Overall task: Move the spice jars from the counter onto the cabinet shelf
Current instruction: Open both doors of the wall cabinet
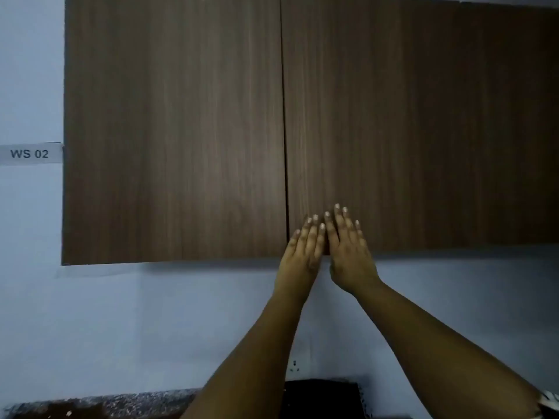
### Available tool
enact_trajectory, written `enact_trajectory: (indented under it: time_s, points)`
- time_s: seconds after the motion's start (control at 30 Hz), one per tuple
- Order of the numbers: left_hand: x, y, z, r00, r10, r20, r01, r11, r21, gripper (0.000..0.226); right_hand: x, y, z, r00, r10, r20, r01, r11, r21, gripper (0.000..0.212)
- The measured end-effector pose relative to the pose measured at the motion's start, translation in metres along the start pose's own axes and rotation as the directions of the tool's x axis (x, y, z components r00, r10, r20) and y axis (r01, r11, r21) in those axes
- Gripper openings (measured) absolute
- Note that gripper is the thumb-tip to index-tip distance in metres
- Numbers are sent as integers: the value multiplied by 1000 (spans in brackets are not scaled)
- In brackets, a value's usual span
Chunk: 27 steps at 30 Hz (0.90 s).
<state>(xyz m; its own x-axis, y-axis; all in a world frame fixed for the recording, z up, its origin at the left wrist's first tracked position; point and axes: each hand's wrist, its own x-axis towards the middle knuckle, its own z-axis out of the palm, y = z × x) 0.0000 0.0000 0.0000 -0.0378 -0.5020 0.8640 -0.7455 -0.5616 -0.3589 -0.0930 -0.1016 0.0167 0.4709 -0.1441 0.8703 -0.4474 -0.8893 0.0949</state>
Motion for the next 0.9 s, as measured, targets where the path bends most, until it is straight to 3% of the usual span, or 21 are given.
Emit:
enact_trajectory:
  time_s: [0.03, 0.17, 0.33, 0.53, 0.77, 0.9]
  points:
    - [7, 3, 5, 1000, -22, -15, 23, 997, 71, 67, 6, 4, 4, 999, -33, -38, 32, 999, -25, 96]
    - [31, 7, 24, 993, -112, 23, 112, 994, 18, 72, 28, 9, 17, 992, -113, -64, 114, 993, 13, 91]
    - [31, 11, 30, 986, -160, 46, 161, 986, -30, 70, 26, 14, 42, 995, -92, -38, 93, 995, 45, 81]
    - [27, 12, 19, 987, -144, 73, 146, 989, -25, 67, 18, 10, 45, 993, -52, -105, 57, 998, 40, 81]
    - [8, 23, -23, 1000, -1, -17, 2, 997, 82, 59, -8, 7, 10, 992, -38, -122, 39, 999, 7, 82]
    - [-3, 23, -66, 991, 125, -56, -134, 969, -209, 62, -28, 3, -24, 994, 29, -109, -23, 998, 51, 82]
